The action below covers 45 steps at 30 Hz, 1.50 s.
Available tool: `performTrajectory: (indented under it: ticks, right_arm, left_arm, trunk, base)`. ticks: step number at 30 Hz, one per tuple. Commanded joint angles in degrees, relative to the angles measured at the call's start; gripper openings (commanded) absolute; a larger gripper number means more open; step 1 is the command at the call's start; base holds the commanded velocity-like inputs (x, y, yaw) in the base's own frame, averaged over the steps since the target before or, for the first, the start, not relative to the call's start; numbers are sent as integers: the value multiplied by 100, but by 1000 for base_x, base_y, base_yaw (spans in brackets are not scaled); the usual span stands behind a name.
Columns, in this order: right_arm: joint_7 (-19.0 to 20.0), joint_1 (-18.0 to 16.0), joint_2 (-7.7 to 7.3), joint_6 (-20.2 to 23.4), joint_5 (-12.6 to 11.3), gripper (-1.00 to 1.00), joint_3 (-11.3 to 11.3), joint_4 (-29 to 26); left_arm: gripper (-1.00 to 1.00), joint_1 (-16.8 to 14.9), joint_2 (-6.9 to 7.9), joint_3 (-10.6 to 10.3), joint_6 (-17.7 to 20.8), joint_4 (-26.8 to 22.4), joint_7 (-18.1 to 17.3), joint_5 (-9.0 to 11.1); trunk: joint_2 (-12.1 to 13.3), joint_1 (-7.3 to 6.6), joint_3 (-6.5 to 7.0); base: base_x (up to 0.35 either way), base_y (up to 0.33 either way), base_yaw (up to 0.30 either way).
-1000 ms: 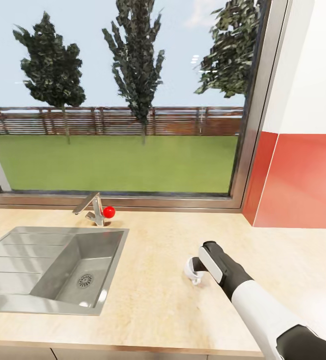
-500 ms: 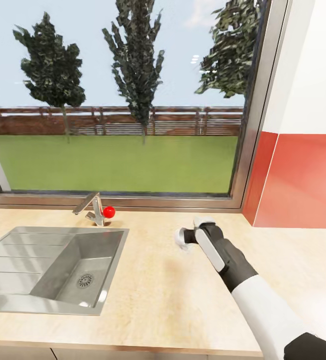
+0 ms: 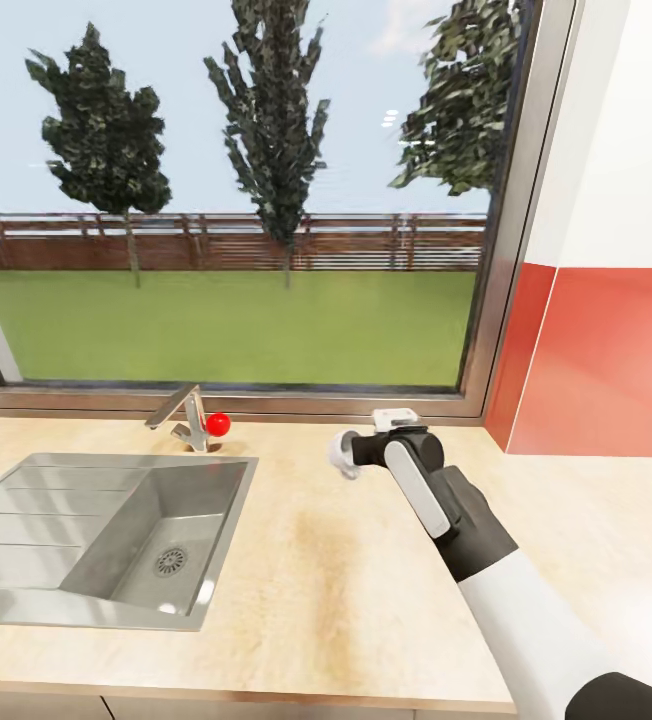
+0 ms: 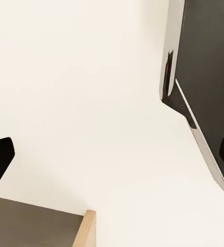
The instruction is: Set up a coffee station on the kitchen countertop: keep the coffee maker on the countertop, move the bottle of coffee from the kitchen shelf to the counter next to the coffee maker, place a paper coffee filter on top of the coffee maker, put the saucer next to the coffee maker with the coffee cup on the saucer, and place the electric kettle next to the coffee maker.
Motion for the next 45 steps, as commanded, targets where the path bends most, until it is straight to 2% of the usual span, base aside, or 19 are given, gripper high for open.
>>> performTrajectory:
  ticks: [1, 10, 19, 31, 45]
  right_arm:
    - [-57, -2, 1, 6, -59, -100, 6, 7]
    - [-61, -2, 72, 5, -59, -100, 6, 8]
    - [-65, -2, 68, 5, -59, -100, -1, -92]
    - [-65, -2, 57, 5, -58, -100, -3, -191]
    - [-65, -2, 57, 5, -58, -100, -3, -195]
  left_arm:
    - [100, 14, 1, 37, -22, 2, 19, -62]
    - [100, -12, 12, 28, -23, 9, 19, -64]
    - [100, -14, 17, 30, -23, 9, 19, -56]
    - [100, -14, 16, 35, -23, 9, 19, -55]
    - [100, -14, 17, 35, -23, 9, 19, -55]
  trunk:
    - [-3, 2, 0]
    - [-3, 2, 0]
    - [-3, 2, 2]
    - [-3, 2, 79]
    - [-3, 2, 85]
  base:
    - [0, 0, 0]
    - [0, 0, 0]
    - [0, 0, 0]
    - [0, 0, 0]
    - [-3, 0, 23]
